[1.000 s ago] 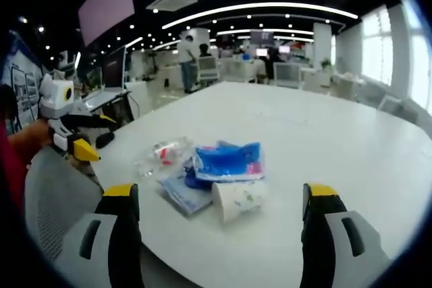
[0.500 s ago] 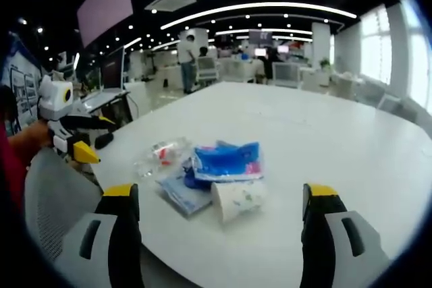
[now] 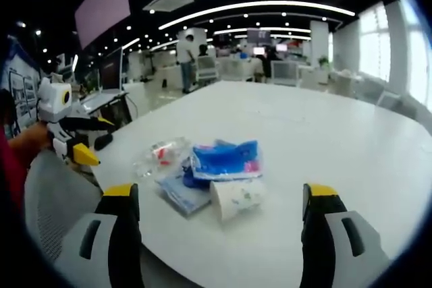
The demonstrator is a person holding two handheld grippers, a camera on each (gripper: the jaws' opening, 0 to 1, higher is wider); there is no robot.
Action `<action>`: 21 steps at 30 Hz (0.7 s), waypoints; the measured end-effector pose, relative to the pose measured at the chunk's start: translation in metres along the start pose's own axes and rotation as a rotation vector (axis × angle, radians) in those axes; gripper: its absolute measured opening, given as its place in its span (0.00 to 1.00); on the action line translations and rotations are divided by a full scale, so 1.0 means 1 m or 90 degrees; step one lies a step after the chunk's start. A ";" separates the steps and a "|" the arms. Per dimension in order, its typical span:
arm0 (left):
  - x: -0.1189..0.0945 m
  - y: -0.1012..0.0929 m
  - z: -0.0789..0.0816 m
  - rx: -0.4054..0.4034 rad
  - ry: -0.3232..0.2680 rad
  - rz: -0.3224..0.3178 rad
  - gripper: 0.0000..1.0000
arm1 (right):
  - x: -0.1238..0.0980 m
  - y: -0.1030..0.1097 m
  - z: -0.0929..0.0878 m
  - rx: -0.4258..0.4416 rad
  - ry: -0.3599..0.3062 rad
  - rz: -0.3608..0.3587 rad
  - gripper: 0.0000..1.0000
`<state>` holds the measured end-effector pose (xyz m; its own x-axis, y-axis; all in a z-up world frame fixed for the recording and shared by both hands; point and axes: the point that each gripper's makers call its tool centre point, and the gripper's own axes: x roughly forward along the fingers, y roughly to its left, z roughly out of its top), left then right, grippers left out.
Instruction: Arrange the tabletop items into an orderly group along one side of the table until the central work area is clear of visible clutter.
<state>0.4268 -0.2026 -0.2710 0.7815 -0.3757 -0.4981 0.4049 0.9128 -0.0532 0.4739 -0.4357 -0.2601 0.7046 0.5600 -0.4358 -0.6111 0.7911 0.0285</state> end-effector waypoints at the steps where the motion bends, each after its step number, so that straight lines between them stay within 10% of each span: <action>1: 0.000 0.000 0.000 0.000 0.001 0.000 0.95 | 0.000 0.000 0.000 0.002 -0.001 0.000 0.99; 21: 0.000 0.004 -0.003 0.001 0.013 0.015 0.93 | 0.000 0.005 -0.001 0.001 0.002 0.014 0.99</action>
<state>0.4265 -0.1986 -0.2741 0.7811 -0.3515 -0.5161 0.3877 0.9209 -0.0404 0.4703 -0.4319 -0.2610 0.6906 0.5761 -0.4373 -0.6251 0.7795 0.0398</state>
